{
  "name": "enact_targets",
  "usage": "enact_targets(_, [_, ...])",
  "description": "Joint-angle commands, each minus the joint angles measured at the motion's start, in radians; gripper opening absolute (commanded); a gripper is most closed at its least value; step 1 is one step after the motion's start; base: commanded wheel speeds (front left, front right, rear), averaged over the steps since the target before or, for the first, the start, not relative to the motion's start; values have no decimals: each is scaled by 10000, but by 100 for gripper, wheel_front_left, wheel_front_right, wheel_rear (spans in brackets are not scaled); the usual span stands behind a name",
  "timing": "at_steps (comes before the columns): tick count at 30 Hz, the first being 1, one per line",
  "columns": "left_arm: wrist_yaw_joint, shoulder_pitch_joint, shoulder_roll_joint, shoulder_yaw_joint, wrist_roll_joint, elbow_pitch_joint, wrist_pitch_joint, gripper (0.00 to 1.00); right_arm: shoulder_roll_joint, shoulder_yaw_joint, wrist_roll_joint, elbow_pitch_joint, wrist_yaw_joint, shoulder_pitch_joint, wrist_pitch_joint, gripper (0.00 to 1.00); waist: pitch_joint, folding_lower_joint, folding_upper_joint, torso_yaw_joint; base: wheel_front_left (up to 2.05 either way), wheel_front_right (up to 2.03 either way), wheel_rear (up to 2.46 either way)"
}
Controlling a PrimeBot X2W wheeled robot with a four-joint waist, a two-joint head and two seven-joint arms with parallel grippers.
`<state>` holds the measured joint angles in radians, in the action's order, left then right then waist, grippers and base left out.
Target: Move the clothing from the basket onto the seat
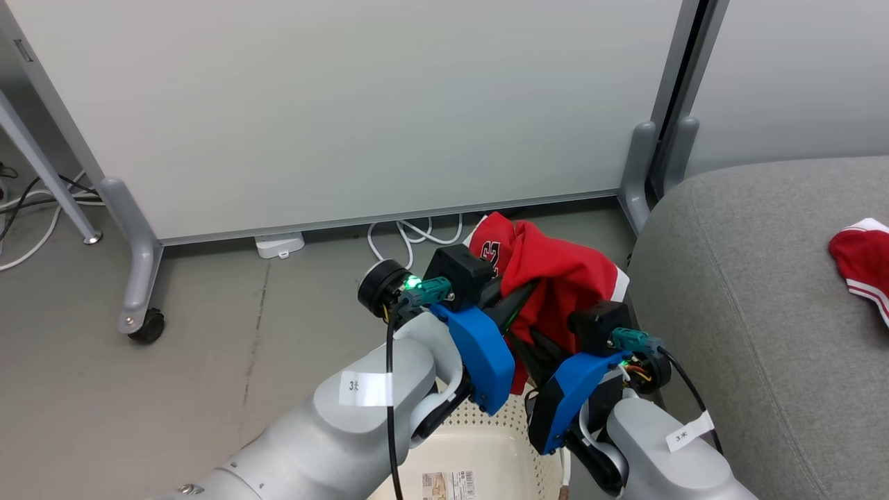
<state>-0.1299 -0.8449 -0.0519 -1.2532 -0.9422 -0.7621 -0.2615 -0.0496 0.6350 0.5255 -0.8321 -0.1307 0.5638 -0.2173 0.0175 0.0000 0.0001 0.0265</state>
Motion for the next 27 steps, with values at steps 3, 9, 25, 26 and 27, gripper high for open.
enact_targets(3, [-10, -1, 8, 58, 31, -29, -52, 0, -16, 112, 149, -120, -1, 179, -98, 0, -10, 0, -1, -17, 0, 0, 0])
enact_targets(9, [-10, 35, 7, 134, 60, -78, -54, 0, -16, 192, 225, -260, -1, 280, -177, 0, -16, 0, -1, -30, 0, 0, 0])
enact_targets(25, [-10, 390, -129, 1186, 685, 200, -51, 100, -14, 303, 369, -465, -1, 402, -351, 0, -28, 0, -1, -91, 0, 0, 0])
enact_targets(26, [-10, 506, -179, 1378, 808, 285, -51, 100, -16, 290, 377, -474, -3, 413, -358, 0, -33, 0, -1, -96, 0, 0, 0])
enact_targets(27, [-10, 637, -239, 1558, 938, 371, -49, 100, -16, 275, 376, -488, -1, 425, -354, 0, -38, 0, -1, -104, 0, 0, 0])
